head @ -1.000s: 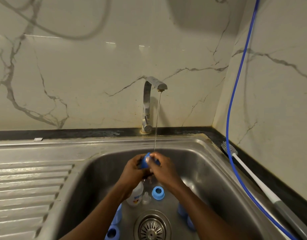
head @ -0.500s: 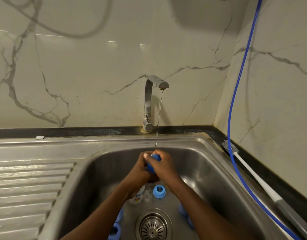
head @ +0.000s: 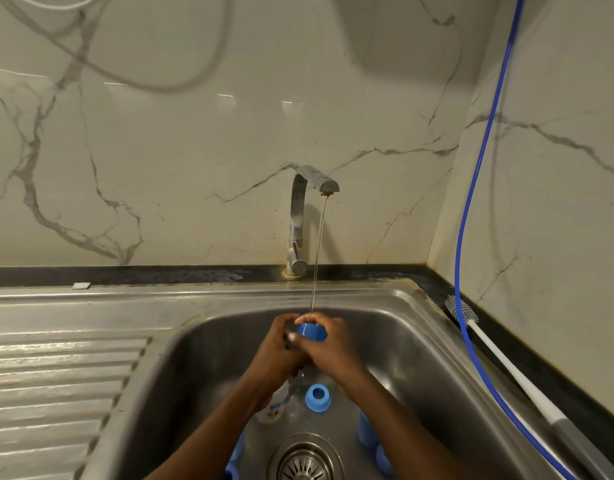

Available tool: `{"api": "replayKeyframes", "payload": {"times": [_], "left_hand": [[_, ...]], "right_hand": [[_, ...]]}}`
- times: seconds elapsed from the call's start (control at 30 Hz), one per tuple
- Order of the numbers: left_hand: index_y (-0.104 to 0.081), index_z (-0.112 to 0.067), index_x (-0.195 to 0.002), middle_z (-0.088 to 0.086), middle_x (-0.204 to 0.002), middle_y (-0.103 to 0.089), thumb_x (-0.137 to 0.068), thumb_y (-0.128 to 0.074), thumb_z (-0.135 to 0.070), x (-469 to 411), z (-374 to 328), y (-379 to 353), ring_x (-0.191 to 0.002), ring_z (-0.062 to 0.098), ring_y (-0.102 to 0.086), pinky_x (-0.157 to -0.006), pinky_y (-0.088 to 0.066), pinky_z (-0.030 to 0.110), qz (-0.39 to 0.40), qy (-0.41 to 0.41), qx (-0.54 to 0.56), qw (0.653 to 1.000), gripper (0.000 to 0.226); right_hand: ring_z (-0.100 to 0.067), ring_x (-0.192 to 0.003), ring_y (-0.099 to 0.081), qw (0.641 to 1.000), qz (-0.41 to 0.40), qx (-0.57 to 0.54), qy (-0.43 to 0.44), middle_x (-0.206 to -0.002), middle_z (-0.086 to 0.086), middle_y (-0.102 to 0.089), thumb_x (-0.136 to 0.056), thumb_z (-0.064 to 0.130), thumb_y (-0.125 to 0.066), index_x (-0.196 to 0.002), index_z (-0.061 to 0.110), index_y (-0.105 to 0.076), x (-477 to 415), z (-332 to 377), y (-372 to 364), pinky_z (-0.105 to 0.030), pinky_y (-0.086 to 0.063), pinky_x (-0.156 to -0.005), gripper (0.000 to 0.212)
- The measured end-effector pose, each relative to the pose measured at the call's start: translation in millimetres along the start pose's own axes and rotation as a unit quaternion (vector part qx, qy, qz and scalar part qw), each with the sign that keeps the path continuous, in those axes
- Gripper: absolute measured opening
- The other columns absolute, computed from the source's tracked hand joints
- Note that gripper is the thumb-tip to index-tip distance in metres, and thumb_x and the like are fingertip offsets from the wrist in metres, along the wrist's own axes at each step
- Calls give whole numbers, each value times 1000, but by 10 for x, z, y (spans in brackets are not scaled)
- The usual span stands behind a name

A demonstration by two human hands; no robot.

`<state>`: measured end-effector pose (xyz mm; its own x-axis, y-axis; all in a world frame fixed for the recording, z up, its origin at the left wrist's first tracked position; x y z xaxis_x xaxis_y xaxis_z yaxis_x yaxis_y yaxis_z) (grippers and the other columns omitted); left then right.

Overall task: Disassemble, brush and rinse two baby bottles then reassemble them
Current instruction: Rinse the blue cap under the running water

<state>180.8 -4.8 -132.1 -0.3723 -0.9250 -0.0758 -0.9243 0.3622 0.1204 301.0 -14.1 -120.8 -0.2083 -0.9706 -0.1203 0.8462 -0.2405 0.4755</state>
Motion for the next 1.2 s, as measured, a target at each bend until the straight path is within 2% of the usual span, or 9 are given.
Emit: {"api": "replayKeyframes", "payload": {"times": [0.17,0.33,0.53,0.73,0.9,0.97,1.07,1.13,1.2], "left_hand": [[-56,-15,-124,13,-115,-68,-85,-62,10,5,-16,17,-102,25,-70,-86,-58,36,80,45,103,990,47],[-47,-18,-120,13,-105,-64,-86,-65,5,29,3,-19,-78,15,-71,-65,-57,23,3,18,20,1000,44],[-53,-9,-129,21,-119,-65,-87,-62,7,-40,43,92,-106,35,-68,-88,-58,41,94,73,168,979,46],[-41,-19,-114,8,-110,-61,-83,-73,0,-32,21,57,-86,20,-71,-66,-57,24,11,-38,-45,998,48],[-44,-28,-107,-6,-110,-49,-81,-70,0,-75,109,163,-93,11,-57,-71,-47,15,-20,-130,-259,957,47],[-45,-28,-110,-11,-112,-45,-83,-68,-1,-63,108,182,-95,5,-52,-73,-43,12,-53,-145,-269,951,44],[-49,-26,-121,-12,-120,-46,-86,-59,4,-62,124,200,-106,5,-51,-87,-45,18,-102,-142,-267,948,47],[-48,-24,-128,-10,-124,-49,-89,-57,3,-67,144,212,-109,5,-51,-90,-44,20,-116,-144,-262,947,48],[-46,-26,-128,-11,-123,-51,-91,-56,0,-75,157,224,-107,3,-53,-85,-43,15,-109,-144,-258,949,47]], "right_hand": [[-23,-102,-59,975,56,-207,-54,-111,-4,-64,-88,2,-59,-98,19,-67,26,17,114,-25,-51,-68,22],[-14,-101,-52,999,14,-37,-13,-111,2,-46,-79,36,-77,-88,28,-53,69,110,-31,-20,-49,-69,27],[-20,-104,-59,986,14,-162,-40,-108,2,-64,-95,27,-59,-101,24,-64,68,56,144,-28,-53,-82,8],[-20,-104,-56,985,104,-135,-27,-120,1,-54,-86,15,-71,-109,29,-58,147,138,101,-32,-59,-77,30],[-26,-108,-60,975,191,-51,-105,-122,-9,-55,-80,7,-72,-111,25,-53,187,-18,193,-43,-56,-91,41],[-29,-114,-59,936,310,62,-158,-120,-8,-58,-82,6,-71,-110,20,-57,263,-55,95,-40,-54,-96,34],[-31,-126,-54,792,495,275,-230,-110,-2,-69,-89,14,-68,-117,12,-63,456,-102,-129,-34,-49,-96,28],[-29,-130,-49,742,472,441,-182,-133,-6,-59,-91,33,-66,-133,12,-54,509,-53,-171,-34,-42,-102,48],[-27,-126,-52,771,400,476,-141,-139,-9,-54,-90,40,-66,-134,9,-52,499,52,-175,-34,-41,-101,56]]}}
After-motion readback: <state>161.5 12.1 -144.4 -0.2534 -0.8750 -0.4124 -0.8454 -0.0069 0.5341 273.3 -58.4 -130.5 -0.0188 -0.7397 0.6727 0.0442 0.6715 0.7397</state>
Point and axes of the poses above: each hand's wrist, its own x-axis away from the middle knuckle, its own y-axis out of the back of the hand, z = x × y, the point moved 2 cm from there along -x, towards the middle knuckle
